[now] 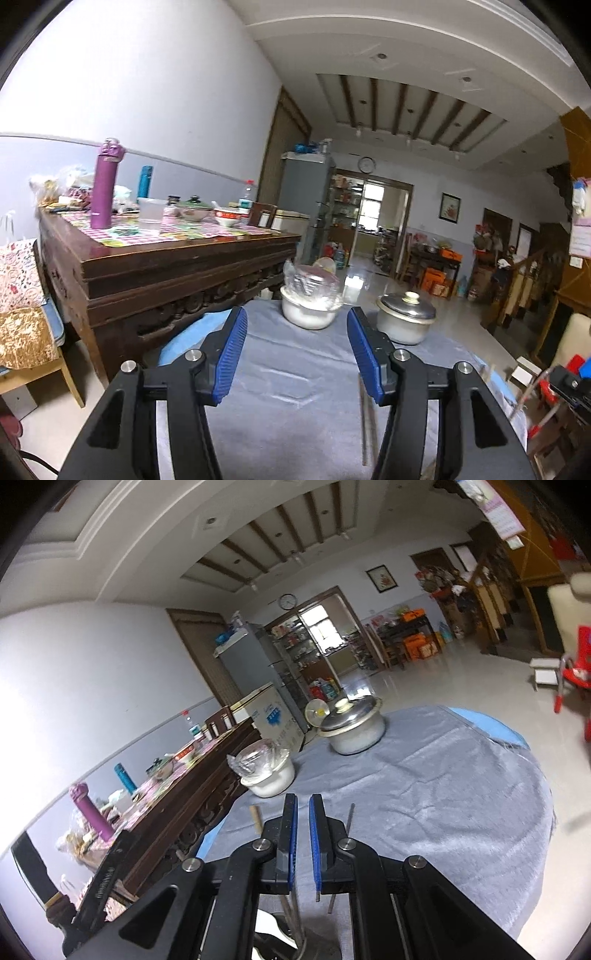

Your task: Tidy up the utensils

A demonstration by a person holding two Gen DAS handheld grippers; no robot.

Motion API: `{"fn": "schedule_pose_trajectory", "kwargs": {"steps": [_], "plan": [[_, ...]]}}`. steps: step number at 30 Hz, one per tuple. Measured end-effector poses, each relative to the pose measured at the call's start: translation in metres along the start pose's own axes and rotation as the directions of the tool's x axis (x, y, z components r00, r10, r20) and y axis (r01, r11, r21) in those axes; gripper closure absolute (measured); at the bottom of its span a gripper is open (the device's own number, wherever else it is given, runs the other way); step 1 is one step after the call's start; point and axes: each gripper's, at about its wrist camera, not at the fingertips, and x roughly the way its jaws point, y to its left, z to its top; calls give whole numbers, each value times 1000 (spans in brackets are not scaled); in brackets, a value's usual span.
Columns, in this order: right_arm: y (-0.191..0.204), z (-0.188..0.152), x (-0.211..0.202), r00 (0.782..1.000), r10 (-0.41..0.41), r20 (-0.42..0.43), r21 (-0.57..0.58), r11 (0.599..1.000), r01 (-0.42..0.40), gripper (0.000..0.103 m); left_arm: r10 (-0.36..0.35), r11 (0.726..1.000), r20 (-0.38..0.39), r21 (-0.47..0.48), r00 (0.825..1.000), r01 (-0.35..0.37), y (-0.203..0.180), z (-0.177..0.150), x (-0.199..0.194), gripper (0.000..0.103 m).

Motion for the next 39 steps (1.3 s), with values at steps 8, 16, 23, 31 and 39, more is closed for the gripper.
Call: {"fn": "schedule_pose_trajectory", "kwargs": {"steps": [8,16,23,31,39], "plan": [[-26,4,2,999,-35,-35,83,996,38,93,84,996,-102,52,991,-79,20,-4,21,37],[-42,2,4,995,-59,-79,124,990,69,91,166,985,-224,92,960,-149,34,-15,40,36],[-43,-1,5,992,-87,-86,117,988,97,70,202,977,-257,120,945,-176,38,-19,44,36],[-36,-5,13,990,-98,-105,102,989,109,70,209,976,-307,121,928,-180,46,-26,55,36],[-36,-12,24,984,-113,-136,102,987,128,70,218,975,-344,114,913,-190,56,-34,67,36]]}}
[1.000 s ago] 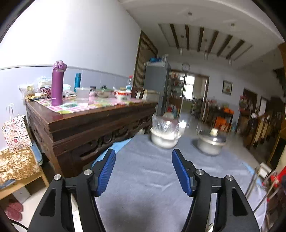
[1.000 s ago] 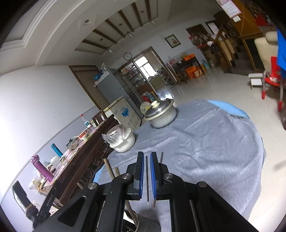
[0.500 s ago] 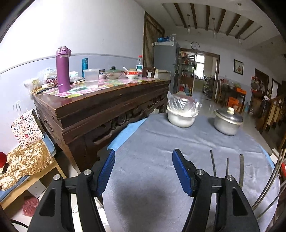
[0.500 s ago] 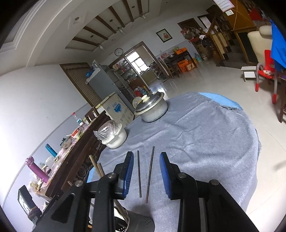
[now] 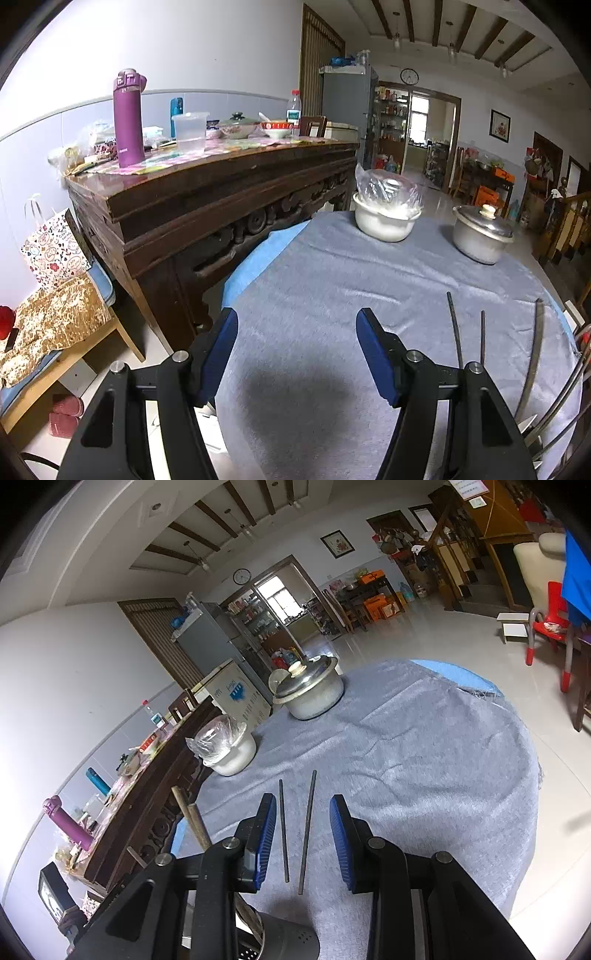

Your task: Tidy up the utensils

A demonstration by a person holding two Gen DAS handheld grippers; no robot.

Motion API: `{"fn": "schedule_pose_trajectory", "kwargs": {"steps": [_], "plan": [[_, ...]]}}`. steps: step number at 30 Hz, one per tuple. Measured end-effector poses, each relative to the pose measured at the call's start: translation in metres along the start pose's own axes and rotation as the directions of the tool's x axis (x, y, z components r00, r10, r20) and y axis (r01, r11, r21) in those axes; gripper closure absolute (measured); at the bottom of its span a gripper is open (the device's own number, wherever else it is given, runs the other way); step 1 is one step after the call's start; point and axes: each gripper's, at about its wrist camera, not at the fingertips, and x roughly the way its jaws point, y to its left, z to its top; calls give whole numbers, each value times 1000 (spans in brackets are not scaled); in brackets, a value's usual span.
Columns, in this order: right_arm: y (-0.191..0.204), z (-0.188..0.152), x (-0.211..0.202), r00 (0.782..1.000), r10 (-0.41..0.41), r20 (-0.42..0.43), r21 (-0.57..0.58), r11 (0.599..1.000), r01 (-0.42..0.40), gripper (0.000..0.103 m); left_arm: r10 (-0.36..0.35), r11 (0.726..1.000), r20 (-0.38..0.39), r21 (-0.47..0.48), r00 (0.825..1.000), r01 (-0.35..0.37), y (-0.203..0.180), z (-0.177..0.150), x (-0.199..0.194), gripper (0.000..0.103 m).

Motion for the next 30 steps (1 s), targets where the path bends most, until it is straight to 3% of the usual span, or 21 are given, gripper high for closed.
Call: {"fn": "schedule_pose_trajectory", "kwargs": {"steps": [30], "plan": [[-32,-16,60,988,-40,-147,74,996,51,70,7,1000,-170,31,985,-1,-9,-27,64,36]]}}
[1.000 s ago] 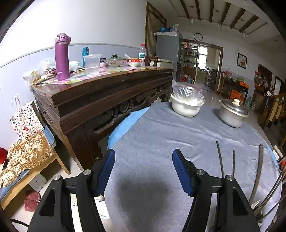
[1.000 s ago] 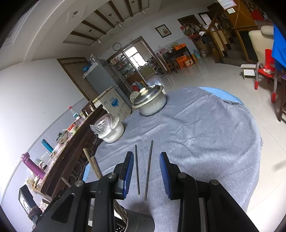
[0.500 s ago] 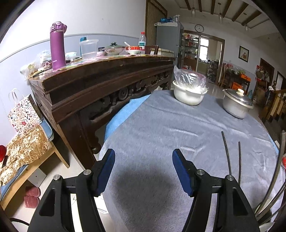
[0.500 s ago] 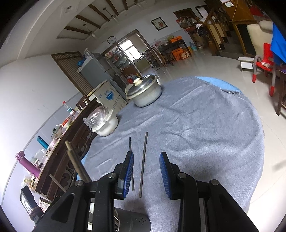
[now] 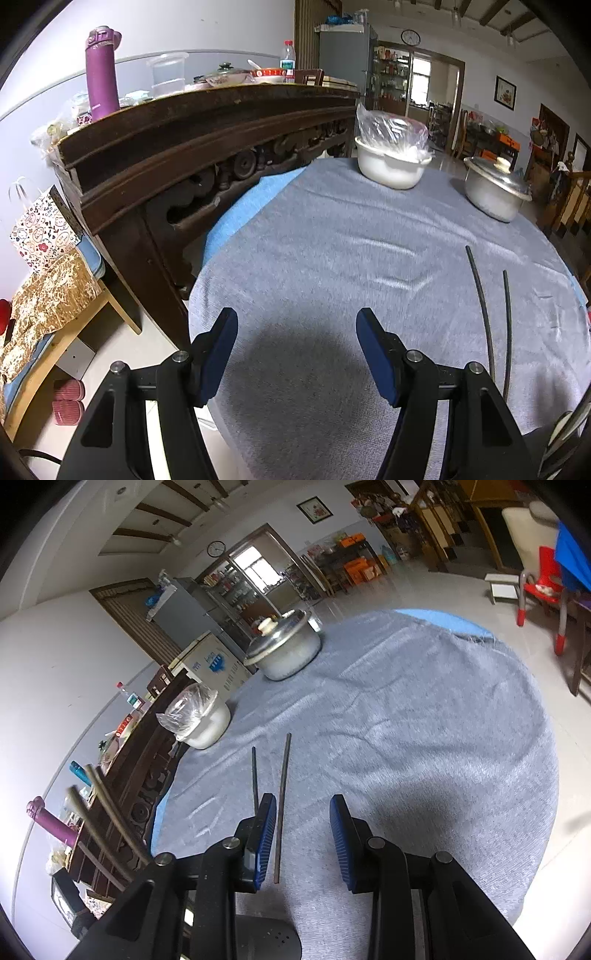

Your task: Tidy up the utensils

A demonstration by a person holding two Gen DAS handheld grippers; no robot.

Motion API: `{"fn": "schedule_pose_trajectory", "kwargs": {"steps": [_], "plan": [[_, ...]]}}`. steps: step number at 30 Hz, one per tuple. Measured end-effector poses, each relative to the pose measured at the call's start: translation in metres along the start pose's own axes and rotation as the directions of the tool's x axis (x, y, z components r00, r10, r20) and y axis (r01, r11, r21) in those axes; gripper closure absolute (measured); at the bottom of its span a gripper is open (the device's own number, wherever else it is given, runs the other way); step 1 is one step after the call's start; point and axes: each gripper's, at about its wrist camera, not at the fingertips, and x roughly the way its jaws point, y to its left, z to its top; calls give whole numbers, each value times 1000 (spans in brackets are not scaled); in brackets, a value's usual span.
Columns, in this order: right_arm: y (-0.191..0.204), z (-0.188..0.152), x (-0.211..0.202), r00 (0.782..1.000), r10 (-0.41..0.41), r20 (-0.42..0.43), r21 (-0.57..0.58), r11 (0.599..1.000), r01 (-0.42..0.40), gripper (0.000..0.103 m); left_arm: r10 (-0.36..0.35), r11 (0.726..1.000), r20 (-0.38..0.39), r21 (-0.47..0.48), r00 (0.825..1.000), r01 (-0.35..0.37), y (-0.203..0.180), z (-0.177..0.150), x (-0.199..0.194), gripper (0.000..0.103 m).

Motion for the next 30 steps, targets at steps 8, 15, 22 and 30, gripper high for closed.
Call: {"fn": "schedule_pose_trajectory", "kwargs": {"steps": [8,15,22,30], "plan": [[-13,-3,23,998,-10,-55,34,999,12,70,4,1000,-47,16,999,-3,-8,-4,20,36],[-23,6,43,996,-29,-82,48,998,33,70,6,1000,-77,28,997,-4,-15,-1,38,36],[-22,23,69,993,-55,-101,22,998,58,70,7,998,-101,55,995,-1,-27,6,58,36],[-4,51,110,990,-70,-122,-65,996,62,70,-11,995,-106,102,994,22,-49,26,83,36]]}}
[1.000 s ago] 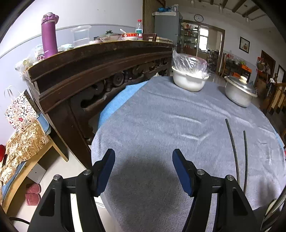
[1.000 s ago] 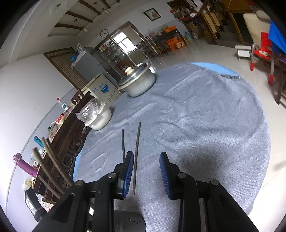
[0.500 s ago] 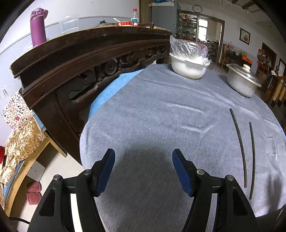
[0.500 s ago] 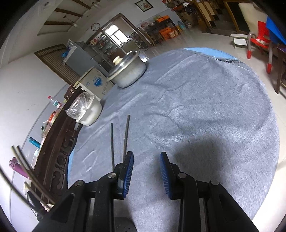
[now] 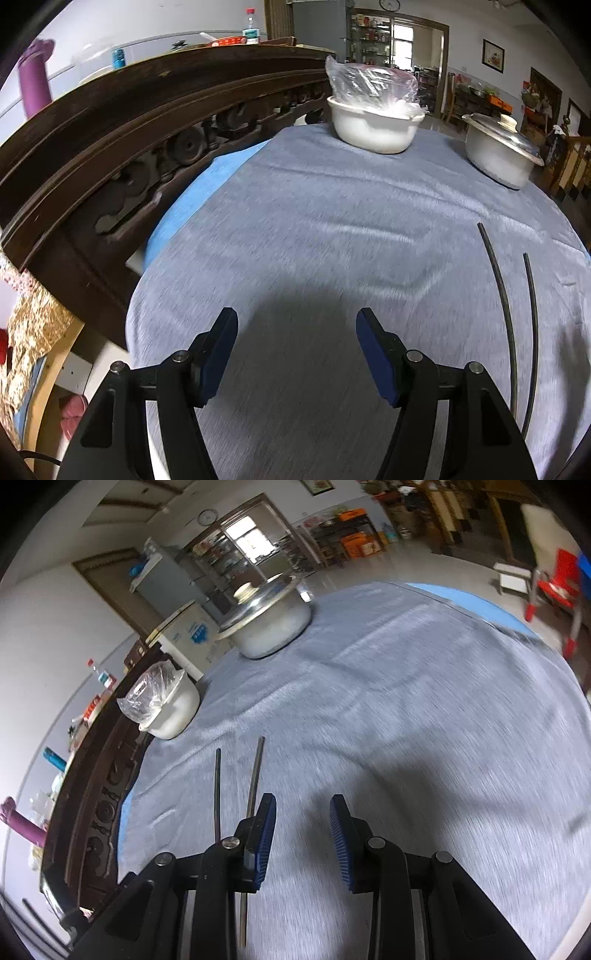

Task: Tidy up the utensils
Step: 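Close left tool on a chopstick while right tool grips another chopstick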

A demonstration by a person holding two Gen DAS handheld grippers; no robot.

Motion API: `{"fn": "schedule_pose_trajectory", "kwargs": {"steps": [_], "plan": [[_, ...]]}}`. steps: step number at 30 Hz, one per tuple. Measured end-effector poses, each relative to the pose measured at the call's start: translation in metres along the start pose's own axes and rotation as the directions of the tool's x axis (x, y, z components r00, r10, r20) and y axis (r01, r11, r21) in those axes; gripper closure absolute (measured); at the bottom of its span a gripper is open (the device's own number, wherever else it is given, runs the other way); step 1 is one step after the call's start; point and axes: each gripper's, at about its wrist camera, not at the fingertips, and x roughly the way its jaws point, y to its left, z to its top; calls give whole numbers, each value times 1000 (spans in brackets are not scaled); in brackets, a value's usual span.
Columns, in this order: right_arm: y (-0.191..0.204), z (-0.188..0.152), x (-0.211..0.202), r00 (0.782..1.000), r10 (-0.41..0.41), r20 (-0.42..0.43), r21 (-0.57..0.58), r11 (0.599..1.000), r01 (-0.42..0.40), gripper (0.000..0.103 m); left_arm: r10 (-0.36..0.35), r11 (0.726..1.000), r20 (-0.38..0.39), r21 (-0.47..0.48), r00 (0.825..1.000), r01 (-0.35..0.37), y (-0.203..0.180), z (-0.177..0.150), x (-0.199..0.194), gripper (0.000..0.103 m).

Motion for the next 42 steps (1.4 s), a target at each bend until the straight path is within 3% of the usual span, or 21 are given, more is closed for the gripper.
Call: {"fn": "schedule_pose_trajectory", "kwargs": {"steps": [2,4,5,11,14,16,19,24,25,29,34,37,42], "plan": [[7,10,12,1000,3,-11,-26,1000,-3,68,-8,1000,2,13,1000,8,-5,7,4,36],[13,21,26,999,12,-37,-47,999,-14,53,-22,999,1,34,1000,22,-14,14,10,36],[17,24,32,999,18,-46,-56,998,-20,50,-29,999,0,43,1000,29,-18,18,12,36],[50,43,88,990,-7,-139,-156,988,-15,50,-75,992,-15,101,997,77,-44,33,22,36],[71,44,113,984,-76,-163,-239,970,35,54,-90,987,-24,132,996,92,-57,41,28,36],[83,44,131,972,-138,-192,-288,954,79,64,-94,984,-28,150,995,97,-63,46,30,36],[92,42,155,942,-242,-231,-340,928,155,69,-106,980,-41,166,993,112,-70,53,34,36],[94,43,162,918,-325,-225,-372,900,228,85,-155,971,-102,170,983,171,-77,64,43,36],[93,43,162,918,-324,-226,-373,900,226,94,-175,966,-125,168,977,195,-81,68,46,36],[80,47,157,930,-292,-225,-347,916,203,96,-248,945,-184,169,951,280,-102,81,56,36],[55,56,145,940,-273,-204,-319,926,200,96,-262,928,-231,208,937,310,-140,90,69,36],[46,58,141,942,-264,-206,-317,929,191,96,-299,908,-283,209,911,363,-164,93,81,36],[40,60,136,946,-236,-222,-307,938,162,96,-269,915,-349,200,898,351,-191,97,110,36]]}}
